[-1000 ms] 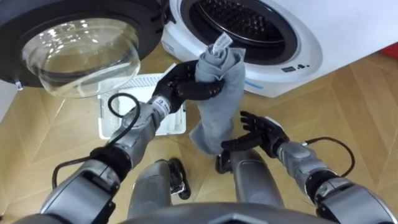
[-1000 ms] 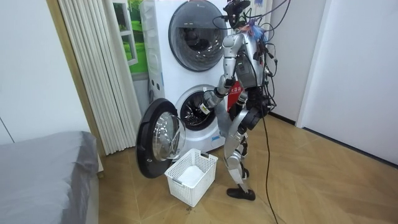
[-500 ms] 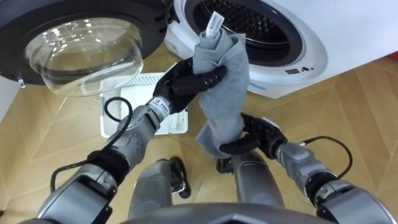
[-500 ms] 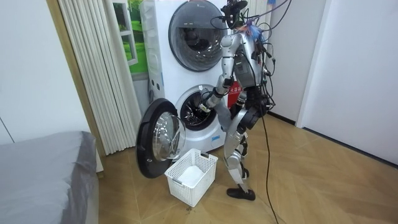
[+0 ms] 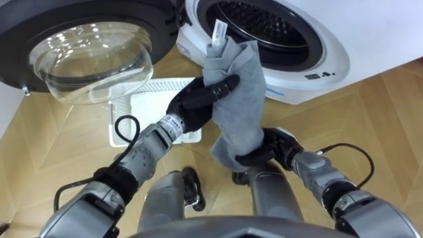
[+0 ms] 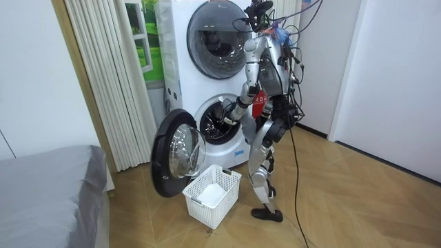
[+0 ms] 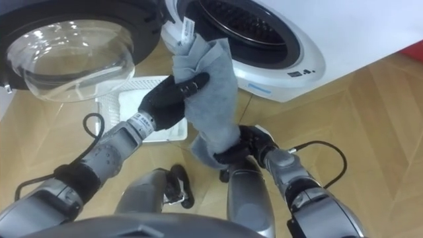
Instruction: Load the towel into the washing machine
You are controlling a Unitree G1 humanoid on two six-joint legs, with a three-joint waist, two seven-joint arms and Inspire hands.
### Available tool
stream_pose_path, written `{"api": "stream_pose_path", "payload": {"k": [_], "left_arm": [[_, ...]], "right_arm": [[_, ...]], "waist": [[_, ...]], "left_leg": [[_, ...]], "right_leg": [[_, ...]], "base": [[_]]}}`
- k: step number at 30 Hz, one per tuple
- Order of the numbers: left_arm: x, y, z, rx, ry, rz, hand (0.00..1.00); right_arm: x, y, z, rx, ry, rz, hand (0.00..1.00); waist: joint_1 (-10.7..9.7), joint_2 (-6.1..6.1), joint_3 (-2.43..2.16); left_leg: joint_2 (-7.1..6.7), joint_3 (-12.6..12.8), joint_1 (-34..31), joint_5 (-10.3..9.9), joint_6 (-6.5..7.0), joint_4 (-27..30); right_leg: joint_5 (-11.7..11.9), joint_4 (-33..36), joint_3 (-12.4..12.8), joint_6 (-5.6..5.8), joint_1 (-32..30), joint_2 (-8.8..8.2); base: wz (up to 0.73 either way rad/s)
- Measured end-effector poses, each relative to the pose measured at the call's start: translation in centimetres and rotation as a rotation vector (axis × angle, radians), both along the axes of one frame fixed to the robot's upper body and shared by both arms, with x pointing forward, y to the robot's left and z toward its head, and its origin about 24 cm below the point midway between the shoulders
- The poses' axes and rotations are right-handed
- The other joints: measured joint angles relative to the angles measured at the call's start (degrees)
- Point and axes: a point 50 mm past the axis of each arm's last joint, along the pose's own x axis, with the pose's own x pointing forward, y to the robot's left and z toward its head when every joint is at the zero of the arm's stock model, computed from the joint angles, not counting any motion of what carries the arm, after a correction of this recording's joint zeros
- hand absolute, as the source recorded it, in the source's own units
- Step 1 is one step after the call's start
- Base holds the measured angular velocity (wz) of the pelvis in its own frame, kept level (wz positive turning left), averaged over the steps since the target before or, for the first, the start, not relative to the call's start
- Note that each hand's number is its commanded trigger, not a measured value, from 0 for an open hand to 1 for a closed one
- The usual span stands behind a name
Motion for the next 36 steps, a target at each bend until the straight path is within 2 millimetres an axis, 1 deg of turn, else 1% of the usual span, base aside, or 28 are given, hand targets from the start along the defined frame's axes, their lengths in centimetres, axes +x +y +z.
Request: {"api": "stream_pose_path", "payload": {"k": [1,3,10,11,12,15,18,21,24,26,28,30,34,36], "left_arm": [[-0.2,0.1,-0.1,-0.017,0.015,0.011,1.0],[-0.4,0.1,-0.3,-0.034,0.03,0.021,1.0],[-1.1,0.5,-0.8,-0.108,0.084,0.085,1.0],[-1.2,0.5,-0.9,-0.113,0.088,0.091,0.8],[-1.3,0.7,-1.0,-0.117,0.092,0.1,0.0],[-1.3,0.8,-1.0,-0.119,0.096,0.111,0.0],[-1.4,1.0,-1.2,-0.12,0.106,0.119,0.0],[-1.6,1.9,-1.7,-0.107,0.132,0.162,0.0],[-1.6,3.0,-2.1,-0.078,0.155,0.212,0.0],[-1.5,3.7,-2.2,-0.046,0.166,0.242,0.0],[-1.7,4.8,-2.7,0.055,0.176,0.268,0.0],[-2.3,5.4,-3.2,0.148,0.194,0.263,0.0],[-3.6,6.1,-4.2,0.301,0.23,0.239,0.0],[-3.9,6.2,-4.4,0.338,0.243,0.239,0.0]], "right_arm": [[0.0,0.0,0.0,-0.003,0.003,-0.002,1.0],[0.0,0.0,0.0,-0.004,0.001,-0.005,1.0],[-0.2,0.1,0.1,0.007,-0.013,-0.03,1.0],[-0.2,0.1,0.1,0.005,-0.014,-0.029,1.0],[-0.2,0.1,0.1,0.002,-0.016,-0.024,1.0],[-0.2,0.1,0.1,-0.002,-0.018,-0.023,1.0],[-0.2,0.0,0.1,-0.018,-0.018,-0.032,1.0],[-0.6,-0.3,-0.1,-0.044,-0.014,-0.052,1.0],[-0.8,-0.5,-0.2,-0.059,-0.014,-0.067,1.0],[-0.9,-0.7,-0.2,-0.069,-0.016,-0.087,1.0],[-0.9,-1.1,-0.2,-0.074,-0.017,-0.122,1.0],[-1.1,-1.4,-0.3,-0.079,-0.015,-0.149,1.0],[-1.4,-2.3,-0.4,-0.088,-0.001,-0.217,1.0],[-1.2,-2.7,-0.4,-0.094,-0.002,-0.244,1.0]], "waist": [[-0.04,0.15,-0.13],[-0.06,0.28,-0.24],[0.01,0.46,-0.35],[0.04,0.48,-0.36],[0.05,0.49,-0.37],[0.13,0.5,-0.37],[0.71,0.56,-0.38],[1.89,0.57,-0.37],[2.37,0.57,-0.37],[3.37,0.59,-0.37],[3.98,0.65,-0.35],[4.74,0.73,-0.36],[6.5,0.74,-0.35],[6.5,0.76,-0.34]], "left_leg": [[-0.01,0.0,0.22,0.01,-0.01,-0.12],[0.0,0.0,0.33,0.05,-0.04,-0.29],[0.01,-0.02,0.32,0.31,-0.11,-1.0],[-0.01,-0.02,0.33,0.32,-0.12,-0.99],[-0.02,-0.02,0.33,0.33,-0.14,-0.98],[-0.06,-0.08,0.43,0.37,-0.19,-0.96],[0.04,0.01,0.58,0.37,-0.19,-0.83],[-0.01,0.7,1.04,0.36,-0.18,-1.35],[-0.07,0.75,0.94,0.82,-0.26,-1.92],[-0.01,0.78,0.9,0.9,-0.38,-1.98],[0.0,0.71,0.96,1.25,-0.53,-2.38],[-0.06,0.7,1.03,1.3,-0.58,-2.52],[-0.48,0.34,0.92,1.94,-0.52,-3.94],[-1.05,-0.21,0.56,2.57,-0.43,-4.67]], "right_leg": [[0.02,-0.39,-0.06,-0.02,0.25,0.07],[0.04,-0.52,-0.13,-0.04,0.35,0.07],[0.09,-0.91,-0.3,-0.03,0.35,0.1],[0.09,-0.92,-0.29,-0.03,0.35,0.12],[0.09,-0.91,-0.28,-0.03,0.35,0.15],[0.09,-0.69,-0.29,-0.02,0.35,0.12],[0.09,-0.41,-0.24,-0.02,0.33,0.06],[0.14,-0.27,0.38,-0.09,0.23,0.05],[0.33,-0.69,0.28,-0.33,0.15,0.01],[0.42,-0.81,0.21,-0.48,0.12,0.1],[0.43,-0.83,0.11,-0.52,0.13,0.08],[0.44,-0.94,-0.12,-0.53,0.14,0.09],[0.42,-1.49,-0.91,-0.55,0.01,-0.45],[0.4,-1.64,-1.44,-0.52,-0.27,-0.97]], "base": [[0.0],[0.0],[0.0],[0.0],[0.0],[0.0],[-0.01],[-0.08],[-0.01],[0.0],[0.04],[0.02],[0.08],[0.18]]}}
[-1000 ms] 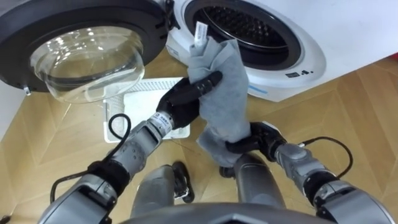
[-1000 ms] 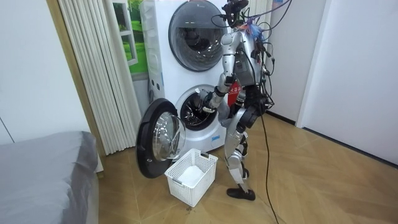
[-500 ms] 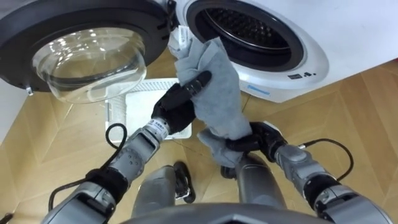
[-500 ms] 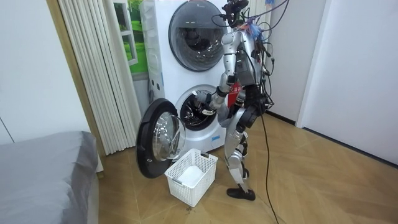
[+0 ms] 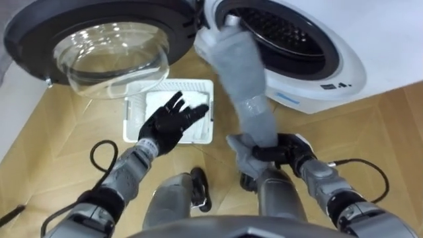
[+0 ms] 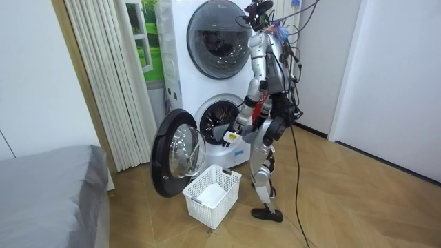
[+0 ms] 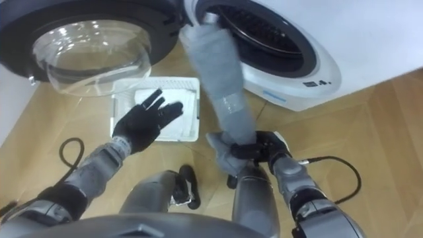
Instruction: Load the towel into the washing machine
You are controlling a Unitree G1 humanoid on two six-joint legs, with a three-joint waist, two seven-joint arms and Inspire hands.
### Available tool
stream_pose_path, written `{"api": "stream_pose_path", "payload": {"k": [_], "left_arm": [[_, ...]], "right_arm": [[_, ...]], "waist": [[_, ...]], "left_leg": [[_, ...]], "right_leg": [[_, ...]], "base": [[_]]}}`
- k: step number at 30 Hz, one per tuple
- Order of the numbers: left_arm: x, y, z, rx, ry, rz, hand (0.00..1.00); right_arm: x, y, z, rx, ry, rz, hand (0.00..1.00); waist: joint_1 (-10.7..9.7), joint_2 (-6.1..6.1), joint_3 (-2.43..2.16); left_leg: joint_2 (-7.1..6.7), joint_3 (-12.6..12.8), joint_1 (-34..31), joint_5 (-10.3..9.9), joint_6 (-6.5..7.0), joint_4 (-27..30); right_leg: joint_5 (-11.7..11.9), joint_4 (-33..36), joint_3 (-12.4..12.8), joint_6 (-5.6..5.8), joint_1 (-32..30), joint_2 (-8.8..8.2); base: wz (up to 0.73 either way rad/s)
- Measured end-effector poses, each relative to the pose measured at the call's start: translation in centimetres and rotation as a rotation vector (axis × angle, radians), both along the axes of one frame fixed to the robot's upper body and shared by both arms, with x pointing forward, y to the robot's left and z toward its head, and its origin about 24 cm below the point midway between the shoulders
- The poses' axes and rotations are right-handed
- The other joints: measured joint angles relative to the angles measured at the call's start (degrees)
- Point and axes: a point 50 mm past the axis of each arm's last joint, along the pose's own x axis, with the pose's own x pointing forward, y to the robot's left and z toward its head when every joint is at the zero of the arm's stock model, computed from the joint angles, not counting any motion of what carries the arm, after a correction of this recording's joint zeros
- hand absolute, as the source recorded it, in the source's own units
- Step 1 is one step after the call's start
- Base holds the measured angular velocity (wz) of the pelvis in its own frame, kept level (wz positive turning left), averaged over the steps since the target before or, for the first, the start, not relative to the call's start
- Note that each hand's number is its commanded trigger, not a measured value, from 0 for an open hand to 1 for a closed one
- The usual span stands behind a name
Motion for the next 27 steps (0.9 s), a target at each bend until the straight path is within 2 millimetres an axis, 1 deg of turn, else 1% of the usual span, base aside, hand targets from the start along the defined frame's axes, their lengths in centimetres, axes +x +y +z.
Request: {"api": "stream_pose_path", "payload": {"k": [4,11,15,20,21,22,23,24,25,26,27], "left_arm": [[-0.5,0.3,-0.6,0.061,0.042,-0.004,0.0],[-0.8,-0.2,-0.9,0.068,0.073,0.014,0.0],[-1.0,0.0,-1.1,0.082,0.09,0.029,0.0],[-1.0,0.1,-1.1,0.097,0.096,0.032,0.0],[-1.0,0.3,-1.1,0.098,0.096,0.04,0.0],[-0.9,0.4,-1.1,0.101,0.094,0.044,0.0],[-0.9,0.6,-1.1,0.105,0.093,0.046,0.0],[-0.8,0.7,-1.0,0.125,0.09,0.035,0.0],[-0.4,0.8,-0.8,0.139,0.075,0.023,0.0],[-0.4,0.9,-0.8,0.143,0.076,0.023,0.0],[-0.2,1.2,-0.6,0.153,0.064,0.023,0.0]], "right_arm": [[0.2,-0.3,0.0,0.008,0.007,-0.045,1.0],[0.9,-0.7,0.3,0.016,-0.007,-0.108,1.0],[0.7,-1.1,0.2,0.073,0.004,-0.222,1.0],[1.4,-1.9,0.7,0.176,-0.033,-0.41,1.0],[1.5,-2.2,0.9,0.193,-0.043,-0.45,1.0],[1.7,-2.6,1.0,0.198,-0.051,-0.476,1.0],[1.8,-2.8,1.1,0.195,-0.053,-0.483,1.0],[1.8,-3.4,1.2,0.181,-0.055,-0.489,1.0],[2.0,-4.1,1.5,0.165,-0.059,-0.492,1.0],[2.2,-4.4,1.7,0.158,-0.061,-0.494,1.0],[2.9,-4.9,2.2,0.148,-0.071,-0.493,1.0]], "waist": [[-0.08,-0.03,0.0],[-0.22,-0.19,0.1],[-0.22,-0.28,0.16],[-0.21,-0.28,0.17],[-0.2,-0.37,0.23],[-0.29,-0.58,0.37],[-0.37,-0.71,0.45],[-0.41,-1.08,0.68],[-0.34,-1.6,0.98],[-0.24,-1.85,1.14],[-0.19,-2.57,1.31]], "left_leg": [[-0.01,0.1,-0.38,0.27,-0.05,-0.15],[-0.24,-0.09,-0.86,0.62,0.13,0.03],[-0.28,-1.32,-2.0,0.62,0.14,1.18],[-0.04,-1.51,-3.81,0.65,0.22,1.9],[-0.07,-1.57,-3.67,0.65,0.22,1.94],[-0.28,-1.56,-3.49,0.65,0.22,1.91],[-0.41,-1.57,-3.4,0.65,0.21,1.9],[-0.9,-1.71,-3.27,0.65,0.21,1.9],[-1.16,-1.67,-3.42,0.65,0.22,2.16],[-1.2,-1.5,-3.61,0.64,0.23,2.54],[-1.23,-1.18,-4.21,0.63,0.23,2.95]], "right_leg": [[0.01,0.02,-0.19,0.01,-0.25,-0.15],[-0.1,0.07,-0.45,0.01,-0.3,-0.99],[-0.13,0.26,-1.52,-0.05,-0.46,-1.07],[-0.03,0.4,-2.58,-0.22,-1.58,-1.13],[-0.15,0.79,-2.76,-0.24,-1.55,-1.25],[-0.58,1.44,-2.78,-0.3,-1.62,-1.99],[-0.84,1.86,-2.77,-0.3,-1.67,-2.16],[-1.54,3.0,-2.68,-0.28,-1.91,-2.75],[-2.05,4.19,-2.37,-0.16,-2.58,-2.97],[-2.16,4.56,-2.13,-0.19,-2.92,-2.96],[-2.22,5.28,-1.47,-0.24,-3.9,-3.02]], "base": [[0.03],[0.06],[0.13],[0.09],[0.07],[0.08],[0.12],[0.15],[0.11],[-0.03],[-0.09]]}}
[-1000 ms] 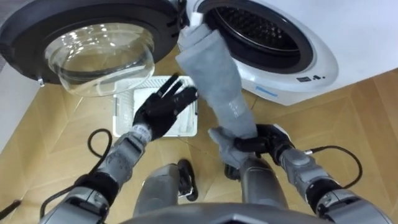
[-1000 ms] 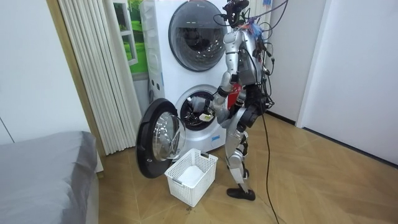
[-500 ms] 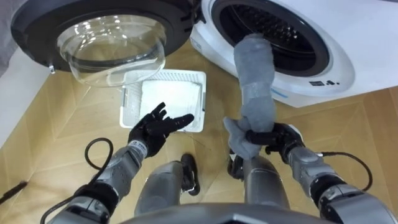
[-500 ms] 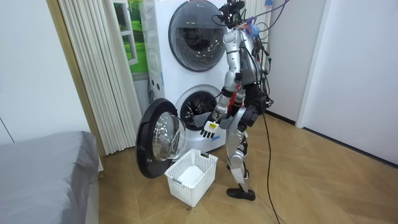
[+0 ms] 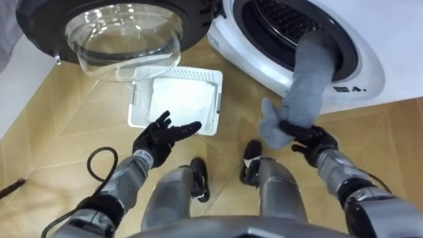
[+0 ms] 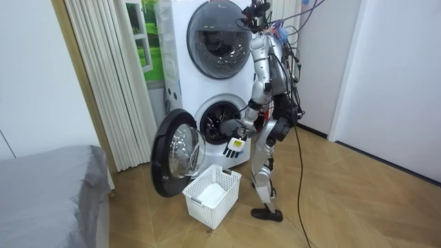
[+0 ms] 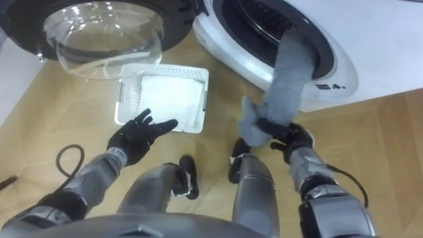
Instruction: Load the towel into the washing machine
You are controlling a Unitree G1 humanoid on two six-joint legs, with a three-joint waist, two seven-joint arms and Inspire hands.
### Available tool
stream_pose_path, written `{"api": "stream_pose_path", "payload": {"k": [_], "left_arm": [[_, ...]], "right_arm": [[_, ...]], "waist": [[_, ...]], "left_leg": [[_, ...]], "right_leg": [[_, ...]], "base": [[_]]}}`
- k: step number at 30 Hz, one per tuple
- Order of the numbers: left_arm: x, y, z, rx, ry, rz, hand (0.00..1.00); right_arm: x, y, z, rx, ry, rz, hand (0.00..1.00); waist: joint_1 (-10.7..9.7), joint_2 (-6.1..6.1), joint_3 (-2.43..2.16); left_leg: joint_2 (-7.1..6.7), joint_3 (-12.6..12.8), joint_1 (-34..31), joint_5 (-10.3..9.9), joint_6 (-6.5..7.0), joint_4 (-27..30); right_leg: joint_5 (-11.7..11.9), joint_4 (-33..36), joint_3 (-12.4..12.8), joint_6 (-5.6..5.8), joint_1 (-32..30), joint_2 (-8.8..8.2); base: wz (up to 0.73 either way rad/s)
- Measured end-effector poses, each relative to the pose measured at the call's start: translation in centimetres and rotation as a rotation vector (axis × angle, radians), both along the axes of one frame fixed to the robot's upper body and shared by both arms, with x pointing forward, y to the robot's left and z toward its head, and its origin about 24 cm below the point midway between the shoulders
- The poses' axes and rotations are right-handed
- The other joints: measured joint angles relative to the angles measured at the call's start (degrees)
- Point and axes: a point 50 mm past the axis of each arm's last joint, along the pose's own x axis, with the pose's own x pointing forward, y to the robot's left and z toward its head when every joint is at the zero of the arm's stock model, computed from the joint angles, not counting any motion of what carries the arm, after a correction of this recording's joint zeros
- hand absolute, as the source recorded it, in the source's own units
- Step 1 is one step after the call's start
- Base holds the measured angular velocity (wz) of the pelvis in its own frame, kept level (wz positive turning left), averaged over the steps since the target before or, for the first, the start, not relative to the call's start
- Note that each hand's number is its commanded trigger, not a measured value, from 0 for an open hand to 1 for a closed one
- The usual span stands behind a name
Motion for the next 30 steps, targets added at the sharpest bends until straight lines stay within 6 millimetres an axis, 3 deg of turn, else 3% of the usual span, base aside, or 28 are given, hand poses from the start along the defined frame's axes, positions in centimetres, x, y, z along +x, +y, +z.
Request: {"api": "stream_pose_path", "payload": {"k": [3,6,10,14,18,26,30], "left_arm": [[0.4,0.2,0.3,0.006,-0.016,-0.004,0.0],[0.3,0.4,0.6,0.009,-0.029,-0.005,0.0],[0.4,1.4,1.3,0.038,-0.062,0.015,0.0],[0.1,2.2,1.8,0.036,-0.087,0.053,0.0],[-0.8,3.3,1.6,0.048,-0.074,0.128,0.0],[-1.1,3.2,1.7,0.065,-0.065,0.105,0.0],[-1.0,3.1,1.7,0.068,-0.064,0.096,0.0]], "right_arm": [[1.5,-2.1,1.7,-0.049,-0.029,-0.011,1.0],[2.9,-4.3,3.6,-0.102,-0.045,-0.035,1.0],[3.4,-5.0,4.3,-0.087,-0.001,-0.059,1.0],[3.5,-6.0,4.9,-0.084,0.031,-0.088,1.0],[5.3,-6.2,6.8,-0.045,0.039,-0.1,1.0],[6.2,-6.7,7.9,-0.044,0.057,-0.135,1.0],[6.1,-6.8,7.9,-0.032,0.062,-0.117,1.0]], "waist": [[-0.1,-0.7,0.31],[-0.07,-1.48,0.28],[-0.29,-3.95,0.15],[-0.51,-5.6,0.14],[-2.43,-7.31,0.12],[-3.06,-8.0,0.15],[-2.69,-8.74,0.39]], "left_leg": [[-0.02,0.04,-2.01,-0.07,0.11,1.85],[-0.68,-0.07,-2.6,-0.07,0.17,2.4],[-0.68,-0.22,-3.0,-0.05,0.38,2.5],[-0.87,0.04,-3.59,0.07,0.79,3.13],[-1.11,0.4,-3.57,0.29,1.18,3.3],[-1.65,0.41,-6.19,0.57,2.58,4.75],[-1.67,0.61,-6.29,0.15,2.95,5.89]], "right_leg": [[-0.17,1.1,0.08,-0.07,-1.7,-0.16],[-0.24,1.9,0.15,-0.11,-2.57,-0.94],[-0.59,3.13,0.19,-0.25,-3.11,-1.71],[-0.56,3.97,0.21,-0.16,-3.63,-1.97],[0.06,3.84,1.03,0.2,-3.73,-1.94],[1.11,4.24,0.04,0.77,-5.6,-3.14],[0.96,5.17,0.09,0.88,-5.71,-3.49]], "base": [[0.03],[0.02],[0.06],[0.09],[-0.03],[0.03],[-0.01]]}}
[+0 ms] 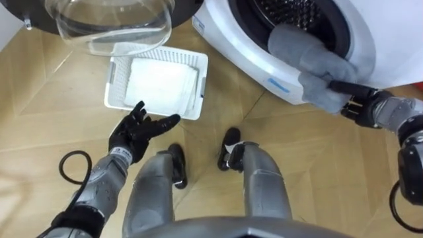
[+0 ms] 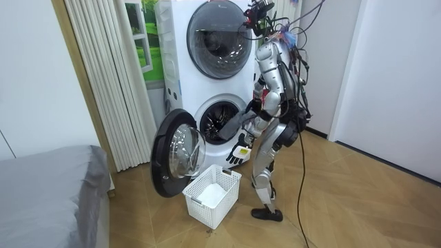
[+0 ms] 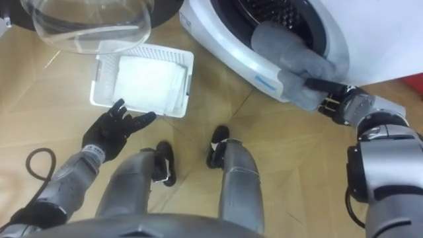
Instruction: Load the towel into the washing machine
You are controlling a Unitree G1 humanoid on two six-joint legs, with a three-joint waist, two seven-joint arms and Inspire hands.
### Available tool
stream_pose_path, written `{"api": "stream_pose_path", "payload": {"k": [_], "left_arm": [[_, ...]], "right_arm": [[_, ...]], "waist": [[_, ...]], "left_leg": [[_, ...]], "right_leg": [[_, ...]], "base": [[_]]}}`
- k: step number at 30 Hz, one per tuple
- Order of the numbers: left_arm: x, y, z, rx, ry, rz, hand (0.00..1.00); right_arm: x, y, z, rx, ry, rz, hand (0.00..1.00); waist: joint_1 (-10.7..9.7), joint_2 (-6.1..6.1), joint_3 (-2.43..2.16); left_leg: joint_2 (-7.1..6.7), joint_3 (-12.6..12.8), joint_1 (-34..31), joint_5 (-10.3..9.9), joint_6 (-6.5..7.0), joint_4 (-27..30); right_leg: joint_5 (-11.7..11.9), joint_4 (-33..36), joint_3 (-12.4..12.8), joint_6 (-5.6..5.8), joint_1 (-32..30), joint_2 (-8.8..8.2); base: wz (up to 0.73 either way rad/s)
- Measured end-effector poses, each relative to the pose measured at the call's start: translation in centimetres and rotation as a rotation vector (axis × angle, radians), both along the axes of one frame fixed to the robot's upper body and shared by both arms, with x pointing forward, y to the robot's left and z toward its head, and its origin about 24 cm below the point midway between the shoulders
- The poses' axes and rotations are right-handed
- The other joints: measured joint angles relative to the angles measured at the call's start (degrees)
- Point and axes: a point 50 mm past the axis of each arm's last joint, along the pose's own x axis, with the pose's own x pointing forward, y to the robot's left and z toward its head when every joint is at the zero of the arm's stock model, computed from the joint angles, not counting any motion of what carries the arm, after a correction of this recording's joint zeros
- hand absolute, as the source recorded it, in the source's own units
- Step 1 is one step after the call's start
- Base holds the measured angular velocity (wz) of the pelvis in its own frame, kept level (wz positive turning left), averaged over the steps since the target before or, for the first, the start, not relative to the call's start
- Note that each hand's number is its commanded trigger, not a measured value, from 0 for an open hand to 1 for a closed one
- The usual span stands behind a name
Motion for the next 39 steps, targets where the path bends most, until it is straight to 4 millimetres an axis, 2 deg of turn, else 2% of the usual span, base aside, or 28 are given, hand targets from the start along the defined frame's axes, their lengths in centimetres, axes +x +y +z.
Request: {"api": "stream_pose_path", "payload": {"k": [5,7,9,12,16,18,20,24,28,36,37,38,39], "left_arm": [[0.1,-0.2,0.0,0.006,0.005,-0.034,0.0],[0.2,-0.4,0.0,-0.002,0.006,-0.057,0.0],[0.0,-0.5,-0.2,-0.01,0.016,-0.082,0.0],[-0.2,-0.8,-0.6,-0.021,0.033,-0.127,0.0],[0.5,-1.3,-0.4,-0.035,0.018,-0.159,0.0],[0.5,-1.3,-0.4,-0.036,0.018,-0.166,0.0],[0.5,-1.4,-0.4,-0.045,0.014,-0.177,0.0],[0.4,-1.9,-0.7,-0.053,0.037,-0.208,0.0],[0.5,-2.2,-0.9,-0.049,0.057,-0.235,0.0],[0.4,-2.8,-1.1,-0.051,0.067,-0.259,0.0],[0.5,-2.9,-1.0,-0.055,0.065,-0.261,0.0],[0.5,-3.0,-1.1,-0.056,0.066,-0.262,0.0],[0.4,-3.1,-1.1,-0.056,0.067,-0.267,0.0]], "right_arm": [[0.0,-0.5,0.3,0.005,-0.007,0.051,1.0],[0.0,-0.6,0.6,-0.005,-0.009,0.082,1.0],[0.1,-0.5,0.5,0.008,-0.013,0.104,1.0],[0.3,-0.3,0.6,0.039,-0.033,0.133,1.0],[1.0,0.2,1.1,0.079,-0.093,0.168,1.0],[1.2,0.6,1.1,0.122,-0.124,0.174,1.0],[2.2,1.1,2.0,0.128,-0.189,0.205,1.0],[2.8,1.5,2.6,0.161,-0.277,0.23,1.0],[2.8,1.7,2.5,0.166,-0.287,0.246,1.0],[2.8,1.9,2.3,0.146,-0.27,0.262,1.0],[2.8,1.9,2.3,0.146,-0.272,0.26,0.6],[2.8,1.9,2.3,0.146,-0.275,0.258,0.0],[2.9,2.0,2.3,0.145,-0.278,0.255,0.0]], "waist": [[1.47,-0.27,0.13],[2.92,-0.26,0.12],[3.24,-0.22,0.11],[3.79,-0.05,0.14],[6.18,0.31,0.19],[6.38,0.67,0.35],[6.43,1.19,0.57],[7.75,2.12,0.5],[8.74,2.57,0.42],[8.92,2.94,0.44],[9.16,2.99,0.43],[9.3,2.99,0.44],[9.52,3.0,0.45]], "left_leg": [[0.55,0.41,-0.16,-0.6,0.05,1.0],[1.3,1.0,-0.05,-0.76,-0.12,1.12],[1.67,1.28,0.24,-0.83,-0.25,1.22],[2.12,1.4,0.31,-0.95,-0.63,1.49],[3.05,1.64,0.34,-0.95,-1.38,1.49],[3.19,1.4,0.12,-0.94,-1.54,1.48],[3.21,1.33,0.0,-0.91,-1.68,1.4],[3.16,0.42,0.01,-0.71,-2.01,0.97],[2.92,-0.56,0.14,-0.67,-2.08,0.56],[2.93,-0.55,1.06,-0.66,-2.13,-0.1],[2.98,-0.31,1.24,-0.64,-2.18,-0.18],[3.02,-0.15,1.35,-0.62,-2.21,-0.24],[3.06,0.21,1.7,-0.59,-2.27,-0.4]], "right_leg": [[-0.2,-0.11,0.29,0.29,-0.06,0.33],[0.17,-0.43,0.87,0.35,-0.04,1.27],[0.56,-0.5,1.03,-0.34,0.15,1.67],[0.49,-0.38,1.11,-0.78,0.1,2.1],[0.35,-1.32,1.45,-0.86,0.14,3.03],[0.35,-1.41,1.15,-1.04,0.1,3.22],[0.41,-1.48,1.2,-1.15,-0.02,3.15],[0.48,-1.85,-0.19,-1.94,0.6,2.83],[0.35,-2.18,-1.65,-2.02,1.33,2.85],[0.22,-2.4,-1.32,-1.92,2.15,2.65],[0.18,-2.26,-1.05,-1.97,2.11,2.68],[0.18,-2.23,-0.9,-1.98,2.08,2.73],[0.16,-2.19,-0.62,-2.04,2.08,2.75]], "base": [[-0.08],[-0.2],[-0.15],[-0.09],[-0.07],[0.02],[0.0],[0.11],[0.1],[-0.01],[-0.07],[-0.1],[-0.1]]}}
